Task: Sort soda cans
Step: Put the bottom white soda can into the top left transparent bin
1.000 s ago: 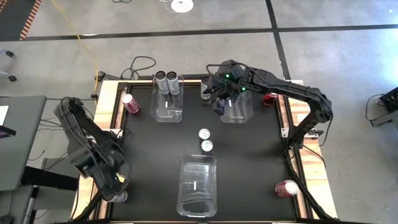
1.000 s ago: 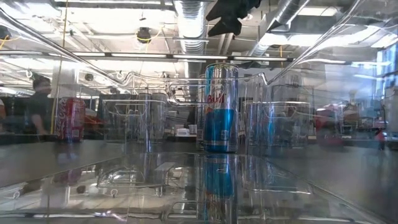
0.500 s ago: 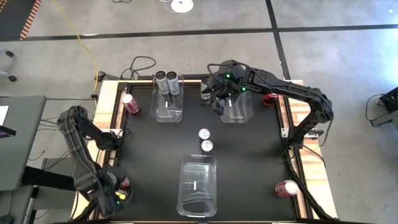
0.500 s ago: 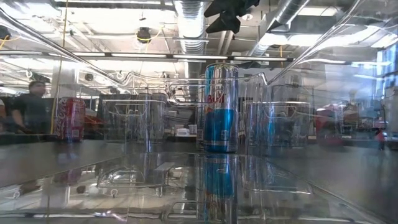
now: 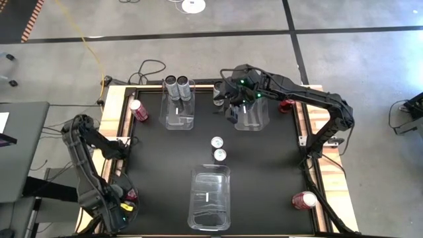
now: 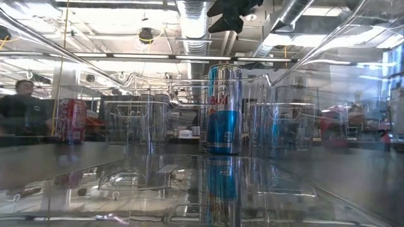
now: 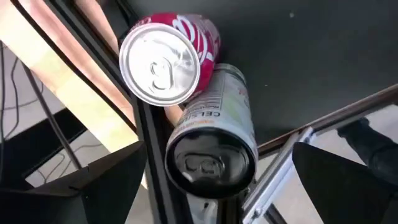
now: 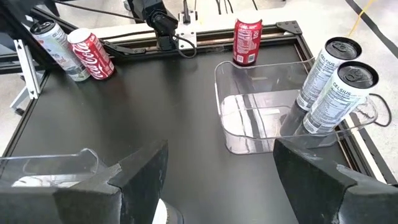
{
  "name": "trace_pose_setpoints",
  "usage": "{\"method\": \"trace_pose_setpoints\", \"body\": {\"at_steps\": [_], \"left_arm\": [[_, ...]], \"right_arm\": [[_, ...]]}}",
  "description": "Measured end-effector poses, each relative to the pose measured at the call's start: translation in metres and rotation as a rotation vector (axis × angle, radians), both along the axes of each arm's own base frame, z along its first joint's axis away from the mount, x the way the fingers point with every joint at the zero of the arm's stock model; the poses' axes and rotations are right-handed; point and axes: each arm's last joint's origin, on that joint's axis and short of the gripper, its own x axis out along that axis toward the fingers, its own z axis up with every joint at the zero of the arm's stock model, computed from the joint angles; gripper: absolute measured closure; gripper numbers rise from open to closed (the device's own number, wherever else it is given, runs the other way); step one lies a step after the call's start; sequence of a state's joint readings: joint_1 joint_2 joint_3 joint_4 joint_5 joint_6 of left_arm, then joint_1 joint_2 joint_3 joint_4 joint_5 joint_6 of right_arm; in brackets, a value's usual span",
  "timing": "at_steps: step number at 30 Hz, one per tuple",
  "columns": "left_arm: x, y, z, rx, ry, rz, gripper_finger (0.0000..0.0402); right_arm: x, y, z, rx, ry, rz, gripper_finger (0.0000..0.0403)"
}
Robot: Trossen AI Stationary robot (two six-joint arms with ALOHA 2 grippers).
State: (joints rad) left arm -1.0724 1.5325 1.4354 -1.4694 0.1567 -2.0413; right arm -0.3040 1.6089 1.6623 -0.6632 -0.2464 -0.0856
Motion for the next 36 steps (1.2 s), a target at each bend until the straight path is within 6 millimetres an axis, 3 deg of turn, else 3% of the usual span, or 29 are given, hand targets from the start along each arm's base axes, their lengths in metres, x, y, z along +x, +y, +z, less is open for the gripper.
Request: {"method": "trace_pose_setpoints", "body": {"at_steps": [5,20,30,36], "left_arm": [[-0.004,-0.003,-0.024,-0.018,0.067,0.004,0.0011],[-0.018,-0.016,-0.038,-0.071,0.039,-0.021,0.0049],[-0.016,-0.012,-0.035,-0.071,0.013,-0.006,0.0099],[-0.009,-0.006,-0.019,-0.164,-0.090,0.029,0.0148]], "right_arm": [[0.000,-0.001,0.000,-0.001,-0.003,0.003,0.0093],[0.000,-0.002,0.002,0.002,-0.021,0.010,0.0093],[-0.001,-0.006,0.002,0.003,-0.023,-0.004,0.0093],[-0.001,-0.006,0.002,0.009,-0.023,-0.008,0.0093]]}}
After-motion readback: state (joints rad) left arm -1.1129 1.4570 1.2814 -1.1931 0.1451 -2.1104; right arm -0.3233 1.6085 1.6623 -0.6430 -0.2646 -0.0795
